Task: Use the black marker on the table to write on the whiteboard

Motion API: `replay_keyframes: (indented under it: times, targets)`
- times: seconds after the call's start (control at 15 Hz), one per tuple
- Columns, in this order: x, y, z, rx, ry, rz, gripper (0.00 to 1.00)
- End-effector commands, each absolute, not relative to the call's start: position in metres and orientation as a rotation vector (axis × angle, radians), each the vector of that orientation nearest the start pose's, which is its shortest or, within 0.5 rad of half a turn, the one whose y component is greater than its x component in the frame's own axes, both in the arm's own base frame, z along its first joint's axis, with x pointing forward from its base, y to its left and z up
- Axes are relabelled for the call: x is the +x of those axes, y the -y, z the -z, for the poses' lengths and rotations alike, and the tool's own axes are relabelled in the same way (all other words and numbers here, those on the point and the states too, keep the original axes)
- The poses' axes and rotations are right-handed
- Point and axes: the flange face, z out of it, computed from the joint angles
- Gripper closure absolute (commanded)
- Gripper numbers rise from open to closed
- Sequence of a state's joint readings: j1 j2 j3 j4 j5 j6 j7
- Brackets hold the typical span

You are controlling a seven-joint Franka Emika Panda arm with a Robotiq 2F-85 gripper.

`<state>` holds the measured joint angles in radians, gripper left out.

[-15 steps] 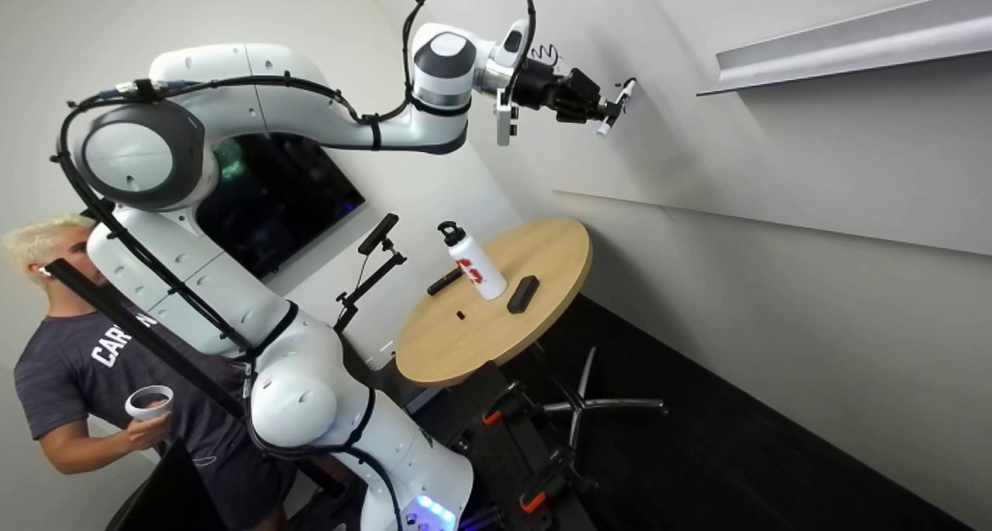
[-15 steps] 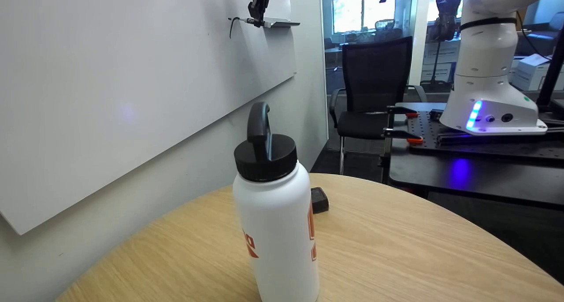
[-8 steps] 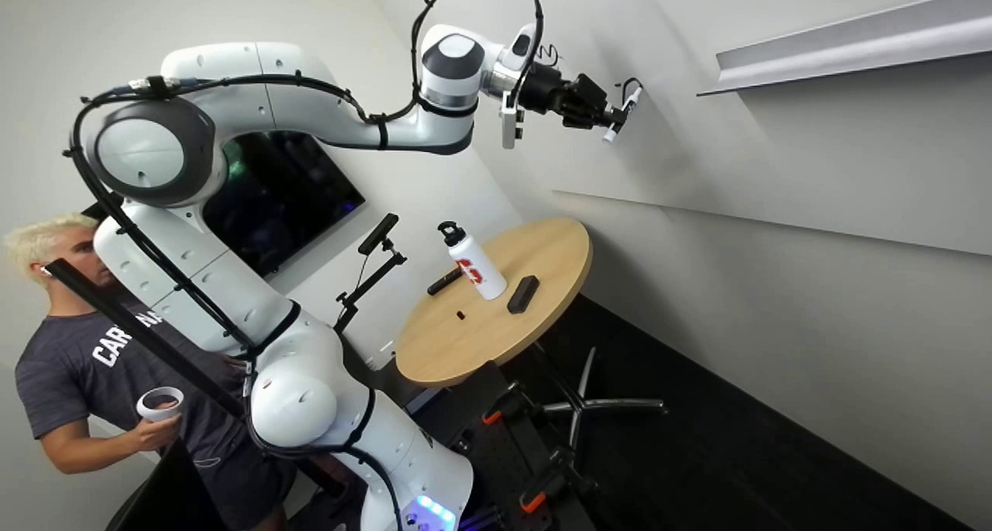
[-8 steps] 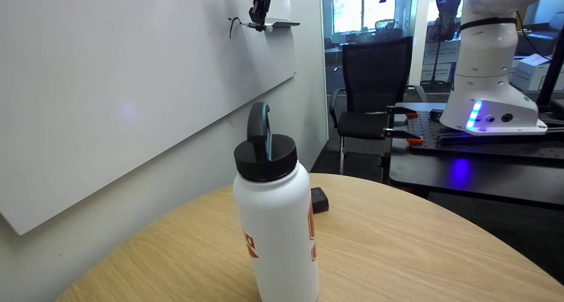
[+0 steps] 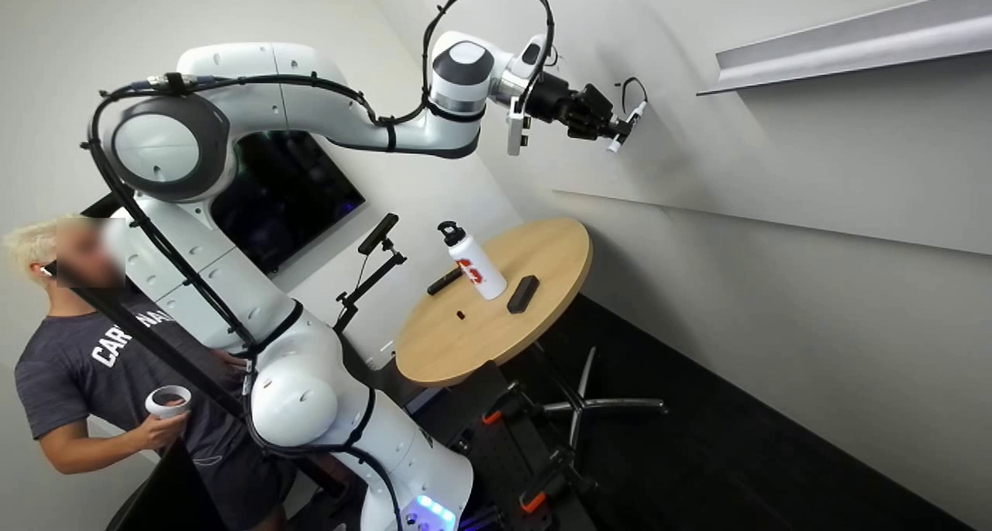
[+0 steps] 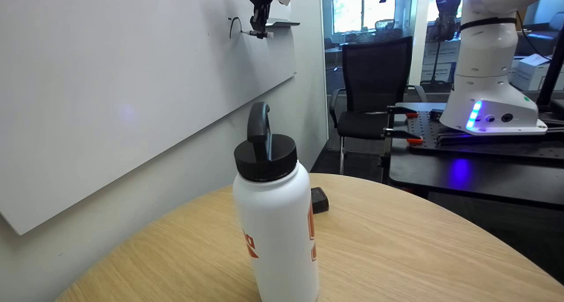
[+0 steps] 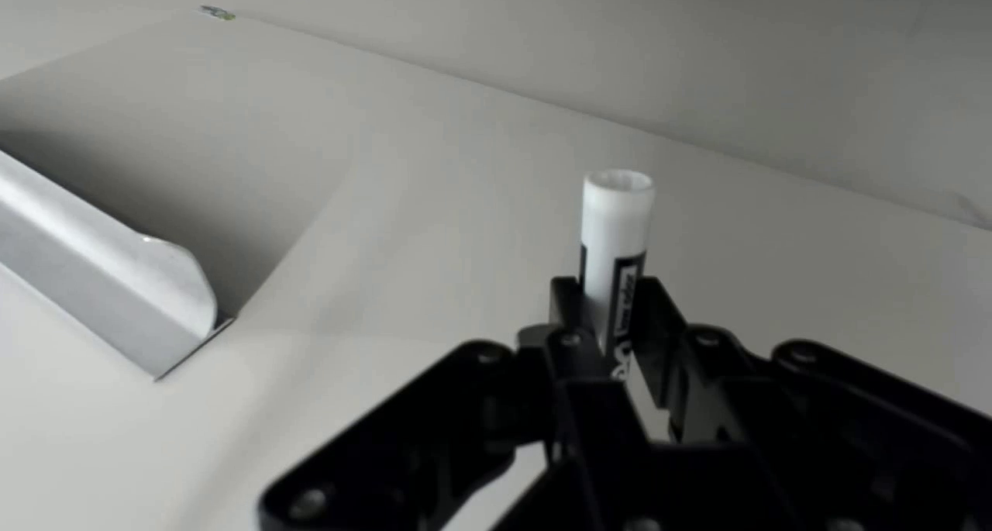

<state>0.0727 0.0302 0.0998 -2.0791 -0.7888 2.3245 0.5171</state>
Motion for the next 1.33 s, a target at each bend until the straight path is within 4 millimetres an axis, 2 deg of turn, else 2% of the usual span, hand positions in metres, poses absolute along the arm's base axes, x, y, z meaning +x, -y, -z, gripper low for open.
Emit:
replay_keyframes:
  times: [0.0,0.67,1.27]
  targets:
    - [0.58,-0.093,-0.438,2.562,-0.252,-0.482,0.95]
    - [0.578,-0.118,-0.428,2.514,-0.447,-0.406,0.95]
    - [0.574,-0.129,-0.44,2.498,-0.512,-0.438,0.95]
